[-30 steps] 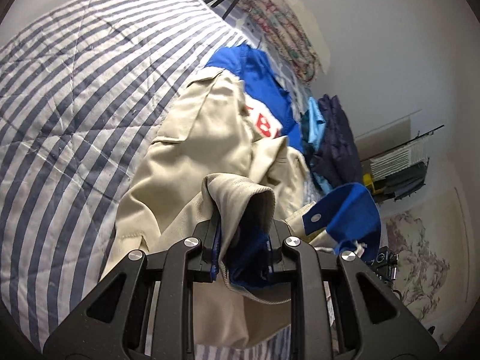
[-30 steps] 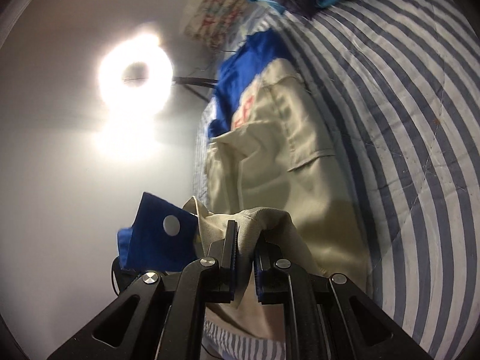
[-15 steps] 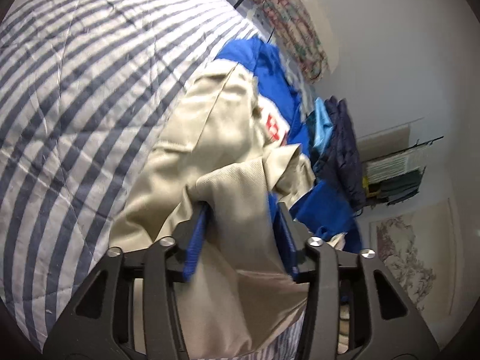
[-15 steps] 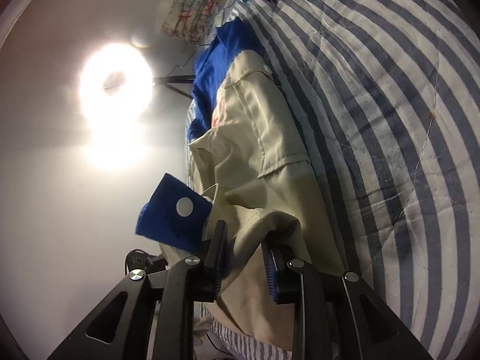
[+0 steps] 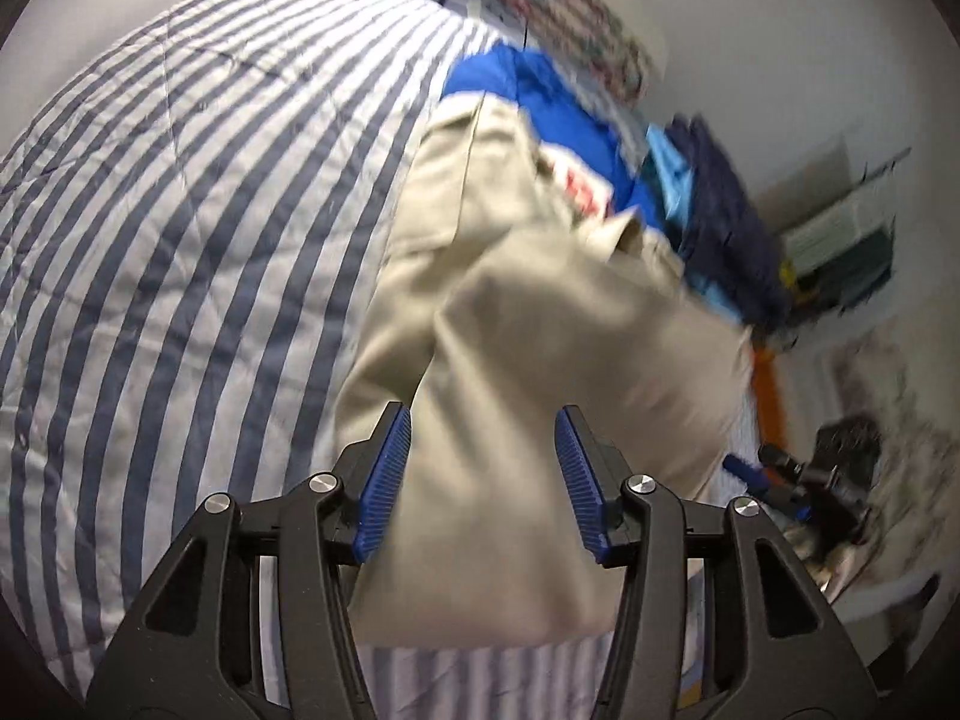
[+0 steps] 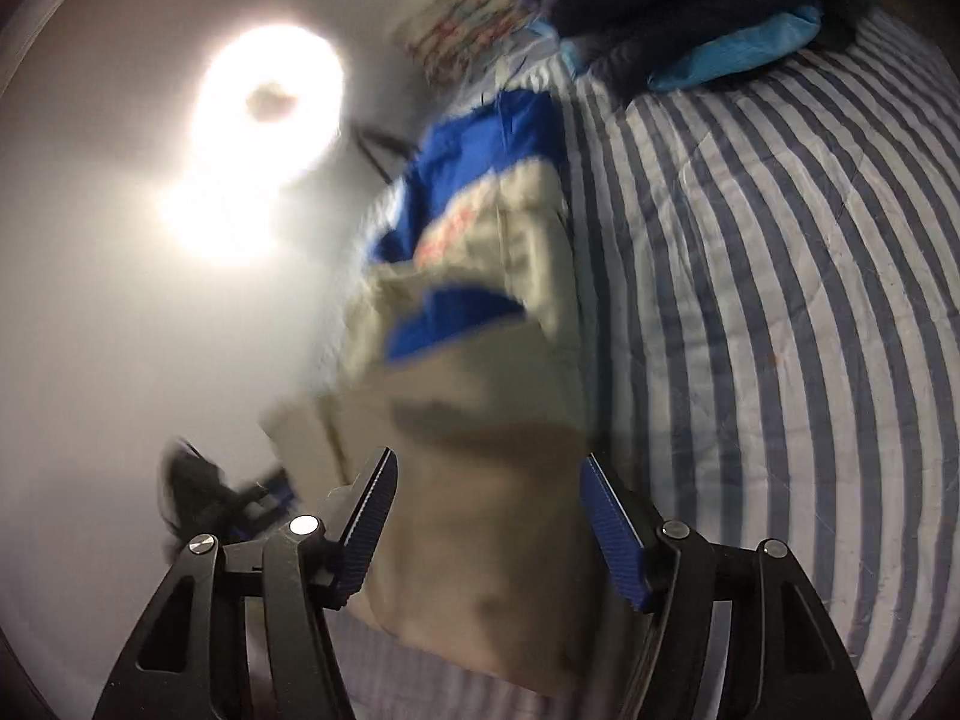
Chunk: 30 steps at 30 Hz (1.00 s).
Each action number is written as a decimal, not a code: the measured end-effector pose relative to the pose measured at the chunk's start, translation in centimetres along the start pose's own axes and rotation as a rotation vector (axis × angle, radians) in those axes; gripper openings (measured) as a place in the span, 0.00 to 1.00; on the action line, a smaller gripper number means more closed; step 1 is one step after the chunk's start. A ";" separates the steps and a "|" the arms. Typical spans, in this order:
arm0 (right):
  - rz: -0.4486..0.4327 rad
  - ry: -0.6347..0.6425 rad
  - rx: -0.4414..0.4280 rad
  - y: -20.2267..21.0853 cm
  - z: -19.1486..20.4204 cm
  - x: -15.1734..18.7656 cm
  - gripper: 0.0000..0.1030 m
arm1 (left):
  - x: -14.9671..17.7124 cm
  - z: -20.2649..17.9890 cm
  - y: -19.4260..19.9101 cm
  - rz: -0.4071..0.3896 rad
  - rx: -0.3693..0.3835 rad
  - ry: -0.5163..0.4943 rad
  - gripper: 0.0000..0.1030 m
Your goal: Fold large clothes
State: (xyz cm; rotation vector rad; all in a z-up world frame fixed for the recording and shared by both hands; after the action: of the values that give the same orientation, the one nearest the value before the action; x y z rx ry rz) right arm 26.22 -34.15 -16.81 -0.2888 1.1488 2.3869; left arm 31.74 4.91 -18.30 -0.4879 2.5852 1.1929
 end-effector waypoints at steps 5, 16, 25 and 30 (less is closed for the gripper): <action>0.064 0.002 0.050 -2.6 -0.7 1.7 0.31 | 0.9 -1.0 0.0 -0.001 -0.034 -0.055 0.12; -0.034 0.090 0.174 -2.5 0.1 0.5 0.01 | 0.2 1.0 0.1 -0.078 -0.195 -0.038 0.06; -0.179 0.180 0.213 1.6 3.1 0.4 0.23 | -0.1 -3.4 3.2 -0.184 -0.216 -0.159 0.10; -0.367 0.263 0.193 6.4 6.7 1.1 0.35 | -0.3 -5.5 5.8 -0.220 -0.194 -0.126 0.10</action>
State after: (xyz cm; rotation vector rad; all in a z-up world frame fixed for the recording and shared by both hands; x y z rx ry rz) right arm 22.21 -32.03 -8.71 -0.6998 1.3025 1.9439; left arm 29.23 4.21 -10.72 -0.6933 2.2545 1.3550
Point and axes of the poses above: each gripper's, at about its wrist camera, not at the fingertips, and y roughly against the way its jaws point, z to its left, x to its underside, the point moved 3 cm from there along -y, roughly the way its jaws point, and after that the axes turned 4 degrees about x, right-handed, at the moved point
